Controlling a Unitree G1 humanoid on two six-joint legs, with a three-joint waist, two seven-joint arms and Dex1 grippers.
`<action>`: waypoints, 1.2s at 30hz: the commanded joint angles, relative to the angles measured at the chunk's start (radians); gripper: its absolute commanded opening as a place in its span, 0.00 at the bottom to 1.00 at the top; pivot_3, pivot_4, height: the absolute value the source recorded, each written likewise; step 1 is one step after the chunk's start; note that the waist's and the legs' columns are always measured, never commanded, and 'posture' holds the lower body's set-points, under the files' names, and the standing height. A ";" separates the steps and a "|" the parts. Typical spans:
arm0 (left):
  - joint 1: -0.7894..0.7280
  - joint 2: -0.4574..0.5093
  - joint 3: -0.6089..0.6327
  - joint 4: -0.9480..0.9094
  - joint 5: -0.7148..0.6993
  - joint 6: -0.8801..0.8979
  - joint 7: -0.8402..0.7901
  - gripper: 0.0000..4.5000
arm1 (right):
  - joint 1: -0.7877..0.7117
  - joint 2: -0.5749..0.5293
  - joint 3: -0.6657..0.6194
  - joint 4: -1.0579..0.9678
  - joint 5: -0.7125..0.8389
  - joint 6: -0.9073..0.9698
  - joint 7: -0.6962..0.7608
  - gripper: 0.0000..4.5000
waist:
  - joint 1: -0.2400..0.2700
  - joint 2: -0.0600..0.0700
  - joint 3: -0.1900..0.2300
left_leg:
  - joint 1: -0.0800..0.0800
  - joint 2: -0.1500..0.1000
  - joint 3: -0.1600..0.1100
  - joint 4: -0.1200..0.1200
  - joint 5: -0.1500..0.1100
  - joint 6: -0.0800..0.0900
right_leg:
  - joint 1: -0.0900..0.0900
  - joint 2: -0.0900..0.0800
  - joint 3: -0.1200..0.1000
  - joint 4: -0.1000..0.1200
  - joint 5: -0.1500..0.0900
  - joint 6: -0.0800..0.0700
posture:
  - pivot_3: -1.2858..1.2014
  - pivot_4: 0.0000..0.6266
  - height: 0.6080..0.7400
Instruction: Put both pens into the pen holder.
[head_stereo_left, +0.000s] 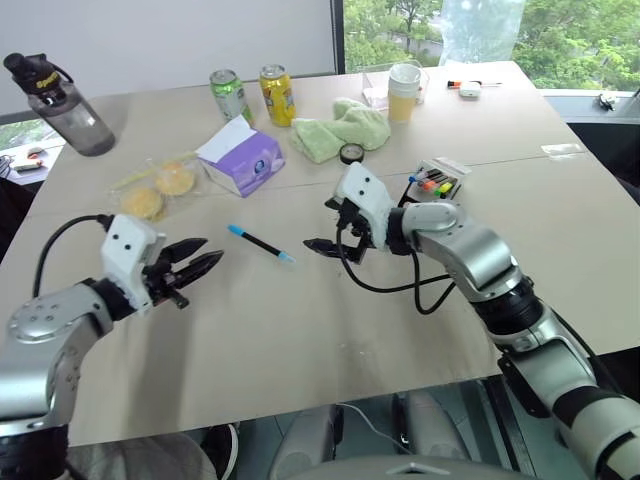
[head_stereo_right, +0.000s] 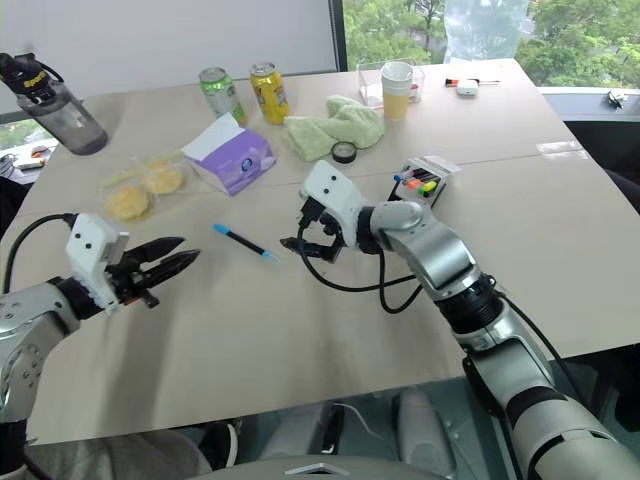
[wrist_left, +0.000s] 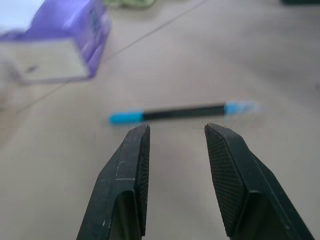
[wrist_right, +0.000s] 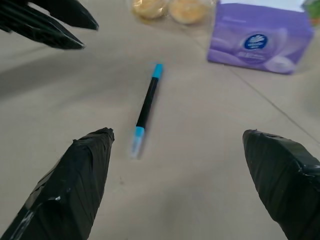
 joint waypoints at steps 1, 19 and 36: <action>0.007 -0.031 0.016 -0.051 -0.004 0.009 0.045 0.39 | -0.015 0.003 -0.013 -0.046 0.030 -0.025 0.055 0.98 | 0.005 0.000 0.000 | 0.000 0.000 -0.001 0.000 0.000 0.000 | 0.000 0.000 0.000 0.000 0.000 0.000 | 0.52 0.24 1.00; -0.357 -0.560 -0.205 -0.336 0.153 0.631 0.887 0.39 | 0.078 -0.265 -0.234 -0.259 0.147 0.182 0.086 0.98 | -0.001 -0.006 -0.004 | -0.001 0.000 0.000 0.003 0.000 0.000 | 0.001 0.001 -0.001 0.002 0.000 0.000 | 0.52 0.24 1.00; -0.625 -0.756 -0.272 -0.213 0.453 0.940 1.175 0.99 | 0.147 -0.439 -0.421 -0.479 0.438 0.389 0.153 1.00 | 0.023 -0.007 -0.004 | -0.002 0.000 0.001 0.004 0.000 0.000 | 0.001 0.001 -0.002 0.002 0.000 0.000 | 0.52 0.24 1.00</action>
